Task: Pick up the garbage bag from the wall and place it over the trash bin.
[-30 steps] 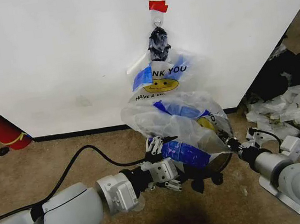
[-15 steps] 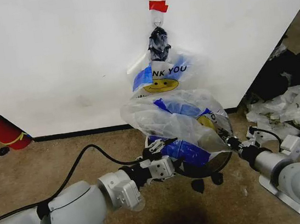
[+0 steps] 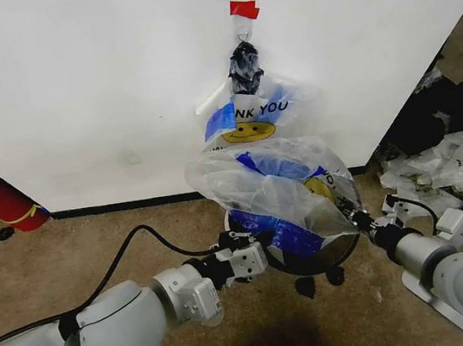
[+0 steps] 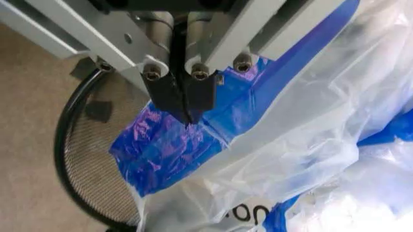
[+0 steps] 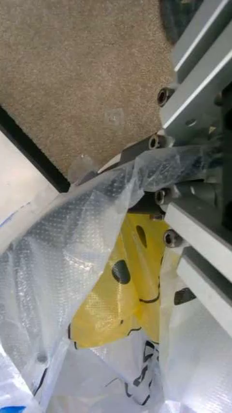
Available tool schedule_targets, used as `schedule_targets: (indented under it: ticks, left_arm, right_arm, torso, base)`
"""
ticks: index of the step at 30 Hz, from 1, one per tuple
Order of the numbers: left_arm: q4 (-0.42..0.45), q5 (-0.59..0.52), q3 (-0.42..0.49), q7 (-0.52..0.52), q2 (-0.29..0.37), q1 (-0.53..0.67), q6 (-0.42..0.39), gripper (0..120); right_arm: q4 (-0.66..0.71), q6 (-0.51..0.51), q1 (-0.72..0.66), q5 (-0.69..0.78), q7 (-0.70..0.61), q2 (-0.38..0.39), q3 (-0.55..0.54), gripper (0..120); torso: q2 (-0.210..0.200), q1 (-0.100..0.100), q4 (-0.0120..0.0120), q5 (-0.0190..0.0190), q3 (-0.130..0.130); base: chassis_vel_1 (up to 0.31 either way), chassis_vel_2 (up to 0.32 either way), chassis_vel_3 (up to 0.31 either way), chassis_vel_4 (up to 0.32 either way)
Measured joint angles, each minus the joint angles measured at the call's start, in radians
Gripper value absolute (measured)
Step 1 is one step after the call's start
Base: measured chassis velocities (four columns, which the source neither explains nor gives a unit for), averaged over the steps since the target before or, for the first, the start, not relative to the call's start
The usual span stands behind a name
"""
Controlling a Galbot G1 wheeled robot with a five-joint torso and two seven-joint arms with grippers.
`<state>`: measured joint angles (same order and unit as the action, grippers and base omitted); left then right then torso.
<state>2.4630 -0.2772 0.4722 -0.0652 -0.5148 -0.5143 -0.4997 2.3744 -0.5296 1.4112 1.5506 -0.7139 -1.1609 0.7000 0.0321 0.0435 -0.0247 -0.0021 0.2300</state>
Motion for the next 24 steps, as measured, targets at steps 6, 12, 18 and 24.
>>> schedule_targets:
  ticks: [6, 12, 18, 24]
  left_arm:
    - [0.031, -0.039, -0.013, 0.026, 0.014, -0.005, 0.015, 0]
    - [0.037, 0.028, -0.031, 0.012, 0.05, -0.03, 0.035, 19]
    - [0.038, 0.095, -0.04, 0.0, 0.056, -0.029, 0.032, 41]
    - [0.038, 0.228, -0.033, -0.016, 0.064, -0.038, 0.037, 61]
  right_arm:
    - [-0.004, 0.0, 0.0, 0.001, 0.0, 0.001, 0.009, 0]
    - [-0.011, 0.0, -0.006, 0.001, 0.0, 0.001, 0.007, 0]
    - [-0.014, 0.0, -0.007, -0.002, 0.001, -0.002, 0.003, 0]
    - [-0.017, 0.0, -0.007, -0.002, 0.002, 0.0, 0.006, 0]
  torso:
    - [0.0, 0.0, 0.0, 0.0001, 0.0]
    - [0.0, 0.0, 0.0002, -0.0001, 0.0]
    - [0.0, 0.0, 0.0, 0.0, 0.0]
    - [0.0, 0.0, 0.0001, 0.0, 0.0]
  base:
    - [0.0, 0.0, 0.0, 0.0]
    - [0.0, 0.0, 0.0, 0.0]
    - [0.0, 0.0, 0.0, 0.0]
    - [0.0, 0.0, 0.0, 0.0]
